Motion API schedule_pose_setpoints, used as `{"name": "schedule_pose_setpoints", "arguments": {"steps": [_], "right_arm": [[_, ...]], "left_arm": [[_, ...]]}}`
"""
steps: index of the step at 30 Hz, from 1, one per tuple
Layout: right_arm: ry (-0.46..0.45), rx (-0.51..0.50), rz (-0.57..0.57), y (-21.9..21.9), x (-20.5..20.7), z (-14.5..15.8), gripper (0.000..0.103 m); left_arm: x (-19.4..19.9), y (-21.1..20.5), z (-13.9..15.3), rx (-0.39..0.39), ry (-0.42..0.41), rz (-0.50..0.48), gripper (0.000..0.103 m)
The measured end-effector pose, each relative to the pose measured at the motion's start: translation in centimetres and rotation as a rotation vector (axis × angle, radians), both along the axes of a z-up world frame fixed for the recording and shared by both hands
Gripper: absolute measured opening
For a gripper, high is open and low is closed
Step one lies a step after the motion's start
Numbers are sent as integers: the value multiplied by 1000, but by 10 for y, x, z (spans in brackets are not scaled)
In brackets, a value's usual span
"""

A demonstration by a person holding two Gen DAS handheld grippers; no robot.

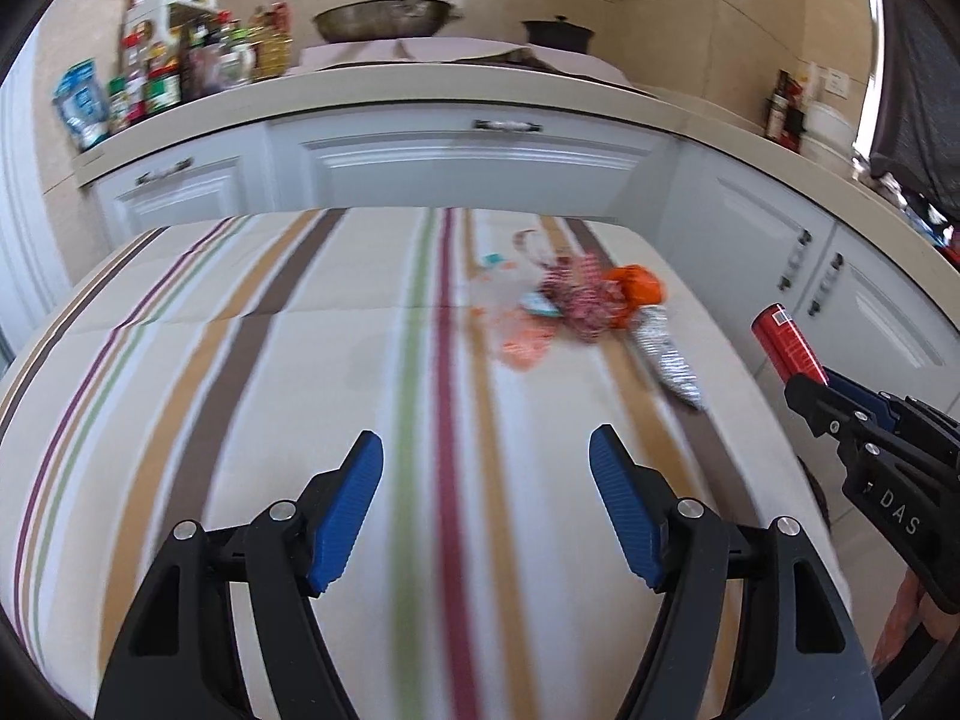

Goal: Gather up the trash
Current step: 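Grasp the silver foil wrapper with the left tool while the right tool carries the can to the bin, then carry the foil wrapper over the bin and open both tools to drop foil and can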

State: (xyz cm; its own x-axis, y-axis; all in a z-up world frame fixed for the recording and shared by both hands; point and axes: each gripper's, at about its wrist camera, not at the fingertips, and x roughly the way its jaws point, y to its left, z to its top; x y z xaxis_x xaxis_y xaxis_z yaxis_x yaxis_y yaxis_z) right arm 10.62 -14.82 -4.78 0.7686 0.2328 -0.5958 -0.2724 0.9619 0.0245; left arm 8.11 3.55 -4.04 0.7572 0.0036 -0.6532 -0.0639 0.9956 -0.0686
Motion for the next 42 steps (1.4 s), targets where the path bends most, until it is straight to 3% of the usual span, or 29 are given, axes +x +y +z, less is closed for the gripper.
{"name": "schedule_pose_setpoints", "arguments": {"steps": [11, 19, 23, 25, 33, 42], "right_arm": [[-23, 58, -114, -78, 15, -6, 23], [-12, 97, -163, -118, 27, -21, 23], [0, 110, -176, -129, 31, -30, 23], [8, 118, -181, -132, 33, -35, 23], [32, 134, -190, -138, 40, -47, 23], [27, 131, -183, -132, 38, -46, 23]], "left_arm": [[44, -64, 3, 23, 39, -93, 69], [72, -90, -10, 43, 116, -112, 69], [90, -89, -22, 16, 187, -93, 69], [96, -89, -26, 11, 206, -84, 67], [104, -94, -32, 32, 210, -99, 32], [93, -94, -30, 20, 185, -131, 32]]}}
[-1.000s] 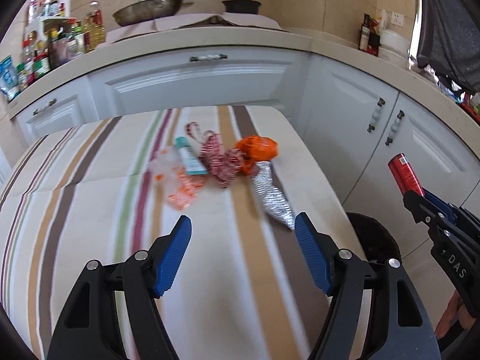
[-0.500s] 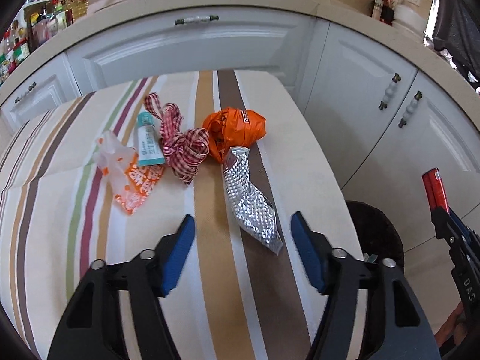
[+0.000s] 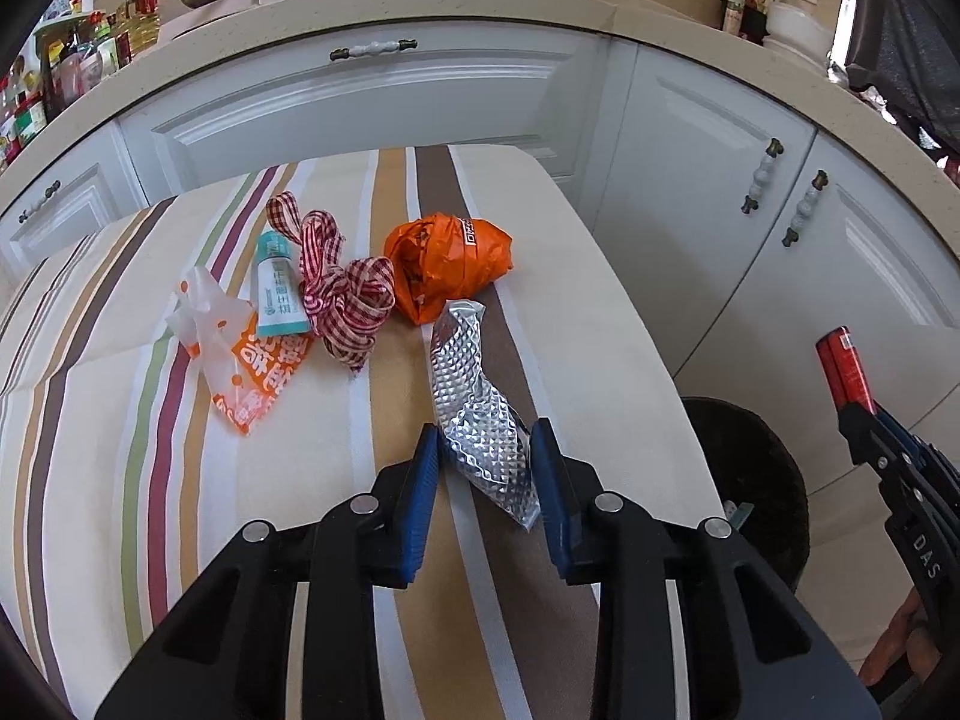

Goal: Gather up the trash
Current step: 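Carry the foil wrapper over the bin and open both tools to drop foil and can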

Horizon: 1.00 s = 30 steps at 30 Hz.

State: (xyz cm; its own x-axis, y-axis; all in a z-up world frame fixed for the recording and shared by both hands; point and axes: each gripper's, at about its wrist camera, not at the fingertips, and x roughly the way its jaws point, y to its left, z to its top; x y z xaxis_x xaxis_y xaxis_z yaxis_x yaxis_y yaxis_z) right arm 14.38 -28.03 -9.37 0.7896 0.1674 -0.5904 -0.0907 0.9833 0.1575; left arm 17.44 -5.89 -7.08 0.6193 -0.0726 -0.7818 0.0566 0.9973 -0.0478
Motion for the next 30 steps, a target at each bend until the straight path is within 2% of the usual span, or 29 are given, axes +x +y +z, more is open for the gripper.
{"name": "schedule_pose_setpoints", "arguments": {"steps": [4, 13, 30], "right_arm": [[-13, -6, 0, 4, -5, 6, 23], [-49, -30, -23, 4, -30, 24, 23], [-97, -63, -108, -8, -100, 44, 23]], "left_arm": [[-9, 2, 6, -5, -22, -10, 32], [-45, -8, 30, 44, -157, -55, 32], [-103, -36, 42, 23, -270, -172, 32]]}}
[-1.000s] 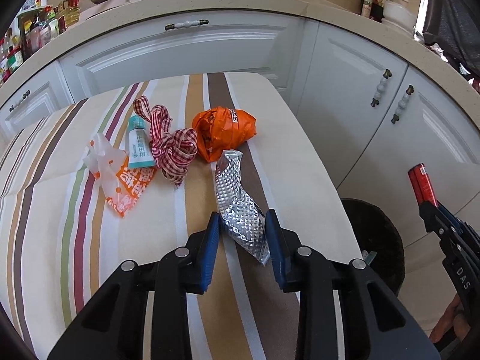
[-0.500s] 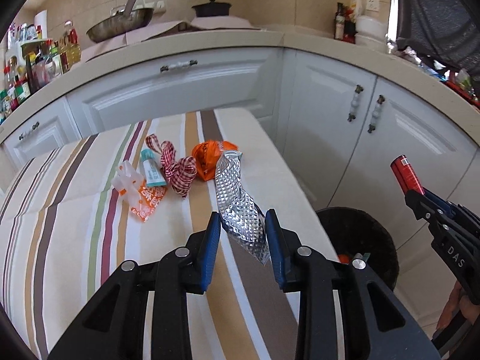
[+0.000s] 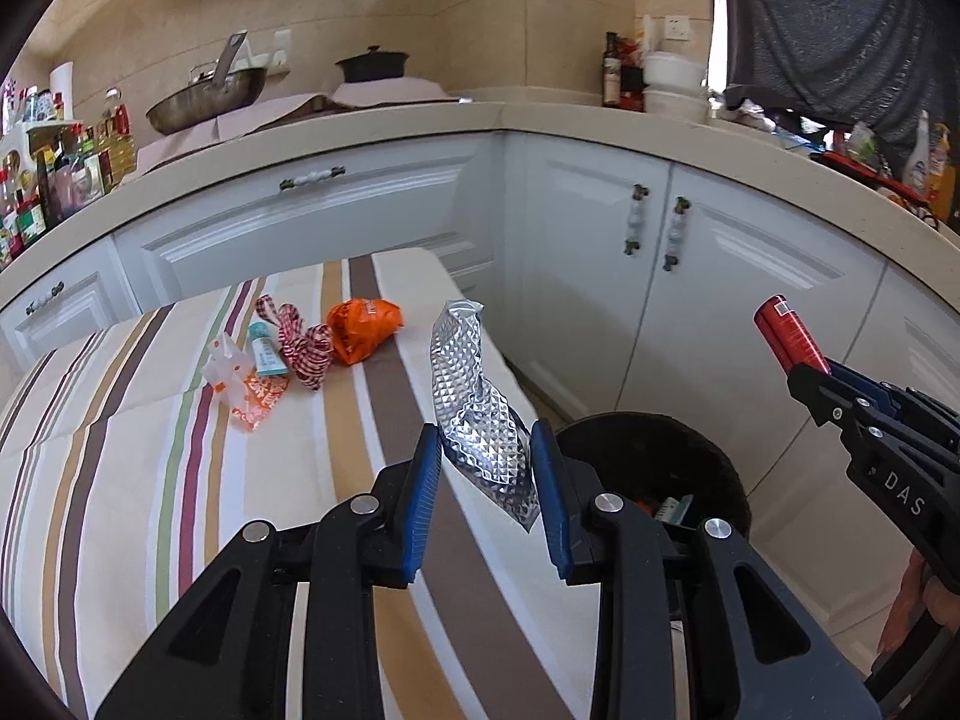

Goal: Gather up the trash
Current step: 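Carry the foil wrapper over the bin and open both tools to drop foil and can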

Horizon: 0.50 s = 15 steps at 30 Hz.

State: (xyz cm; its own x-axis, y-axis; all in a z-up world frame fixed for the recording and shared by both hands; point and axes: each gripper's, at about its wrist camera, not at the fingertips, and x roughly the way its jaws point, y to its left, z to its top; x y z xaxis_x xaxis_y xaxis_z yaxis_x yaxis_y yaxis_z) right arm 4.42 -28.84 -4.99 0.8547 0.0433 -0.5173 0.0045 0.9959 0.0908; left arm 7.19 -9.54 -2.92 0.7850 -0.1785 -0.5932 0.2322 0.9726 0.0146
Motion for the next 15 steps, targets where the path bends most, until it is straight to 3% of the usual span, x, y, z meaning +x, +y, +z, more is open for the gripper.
{"name": "schedule_pose_setpoints", "arguments": {"steps": [15], "right_arm": [[-9, 0, -71, -28, -26, -6, 23]], "left_arm": [[-18, -51, -6, 7, -31, -110, 32]]}}
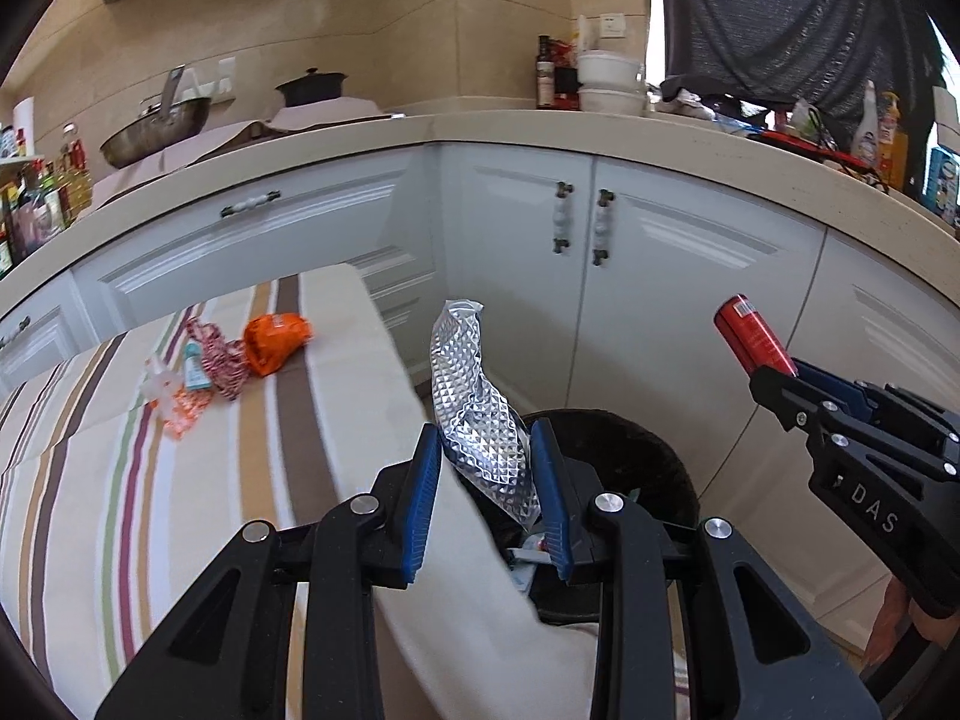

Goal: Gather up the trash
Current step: 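Carry the foil wrapper over the bin and open both tools to drop foil and can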

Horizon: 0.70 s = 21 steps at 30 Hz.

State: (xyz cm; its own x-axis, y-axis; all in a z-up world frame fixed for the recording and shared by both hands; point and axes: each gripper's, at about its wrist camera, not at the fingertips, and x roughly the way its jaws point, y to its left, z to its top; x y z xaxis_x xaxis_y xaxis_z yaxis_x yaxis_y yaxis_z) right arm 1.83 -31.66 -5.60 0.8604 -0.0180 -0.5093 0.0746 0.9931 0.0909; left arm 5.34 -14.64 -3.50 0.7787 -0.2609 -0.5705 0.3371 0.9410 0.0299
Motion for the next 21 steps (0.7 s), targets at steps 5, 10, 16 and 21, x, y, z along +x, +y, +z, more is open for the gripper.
{"name": "schedule_pose_setpoints", "arguments": {"steps": [5, 10, 16, 21], "right_arm": [[-5, 2, -16, -11, 2, -2, 23], [11, 15, -31, -22, 9, -10, 23], [27, 30, -40, -32, 18, -19, 23], [41, 36, -39, -37, 29, -26, 23]], "left_arm": [[6, -17, -4, 6, 0, -14, 32], [12, -27, -10, 17, 9, -20, 32], [20, -40, -17, 31, 22, -25, 32], [28, -48, -21, 43, 30, -20, 32]]}}
